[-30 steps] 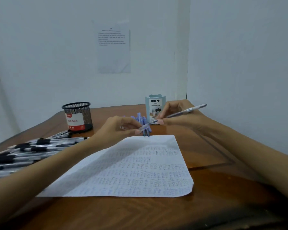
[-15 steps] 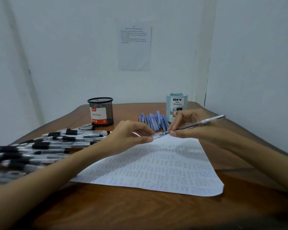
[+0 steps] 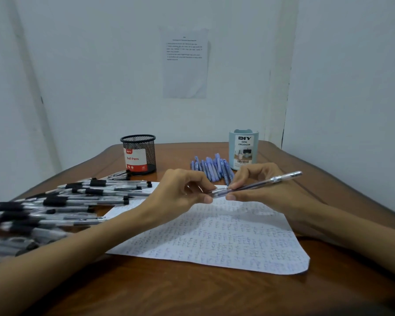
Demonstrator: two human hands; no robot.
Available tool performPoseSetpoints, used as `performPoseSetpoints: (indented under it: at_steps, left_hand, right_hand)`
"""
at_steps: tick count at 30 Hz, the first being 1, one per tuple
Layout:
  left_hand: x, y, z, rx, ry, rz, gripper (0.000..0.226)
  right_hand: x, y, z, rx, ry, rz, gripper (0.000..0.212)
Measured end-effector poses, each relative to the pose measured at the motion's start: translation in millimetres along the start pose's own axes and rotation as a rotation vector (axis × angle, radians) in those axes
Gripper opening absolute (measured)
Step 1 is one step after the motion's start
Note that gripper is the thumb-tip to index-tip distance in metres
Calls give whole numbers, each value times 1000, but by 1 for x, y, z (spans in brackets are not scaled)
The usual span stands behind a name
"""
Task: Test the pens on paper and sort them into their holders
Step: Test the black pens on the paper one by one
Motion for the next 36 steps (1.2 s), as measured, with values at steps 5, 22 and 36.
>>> performPoseSetpoints:
  at_steps: [5,22,36]
  left_hand:
    - [-4,-1,1,5,-31,63,10]
    - [12,6,47,205,488,243,49]
    - [-2,-4,43,270,688,420,47]
  right_hand:
    - [-2,-2,0,16,-82,25,15]
    - [20,28,9,11,-179,-180,14]
    - [1,139,-68,-248,-1751,106,30]
Point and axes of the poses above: each hand's wrist, its own y-axis towards the middle knuckle, its own x-axis out of the back of the hand, z = x × y, the point moved 4 cm from there along y, towards the middle knuckle, and after that the axes turned 7 degrees about z, right-handed, at the moved point
